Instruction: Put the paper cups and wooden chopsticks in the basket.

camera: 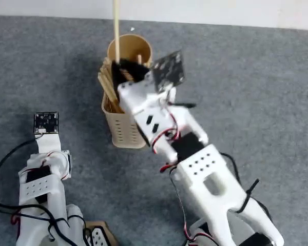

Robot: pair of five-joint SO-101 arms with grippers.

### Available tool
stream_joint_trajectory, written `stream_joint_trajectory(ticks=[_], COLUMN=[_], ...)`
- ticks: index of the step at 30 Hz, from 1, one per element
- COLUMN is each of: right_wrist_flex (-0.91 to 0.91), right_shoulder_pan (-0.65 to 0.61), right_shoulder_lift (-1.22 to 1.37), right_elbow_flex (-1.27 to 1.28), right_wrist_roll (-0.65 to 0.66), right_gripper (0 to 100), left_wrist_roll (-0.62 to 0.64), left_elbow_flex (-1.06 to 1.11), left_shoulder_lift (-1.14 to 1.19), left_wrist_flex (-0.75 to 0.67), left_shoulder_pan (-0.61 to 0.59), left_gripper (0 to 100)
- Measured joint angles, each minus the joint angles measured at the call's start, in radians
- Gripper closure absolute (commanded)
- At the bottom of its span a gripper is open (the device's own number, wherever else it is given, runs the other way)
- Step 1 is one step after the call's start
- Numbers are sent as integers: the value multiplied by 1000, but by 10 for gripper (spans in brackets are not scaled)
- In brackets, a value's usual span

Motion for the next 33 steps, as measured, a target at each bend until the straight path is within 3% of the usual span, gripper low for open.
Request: stream_joint_trajectory(ticks=[13, 20, 29, 33], right_wrist_flex=[-41, -41, -41, 58], right_shoulder_pan=[2, 2, 2, -5], right_shoulder_lift=[-241, -241, -241, -227], right_elbow_flex=[250, 250, 245, 155], right_wrist_roll=[12, 12, 12, 11], right_gripper=[991, 762, 757, 757], left_wrist_roll=[0, 0, 0, 0], left_elbow_flex=[0, 0, 0, 0], left_shoulder_lift=[0, 0, 0, 0], left_wrist_flex=[0, 0, 0, 0], left_shoulder_pan=[0, 0, 0, 0], left_gripper=[860, 860, 860, 860])
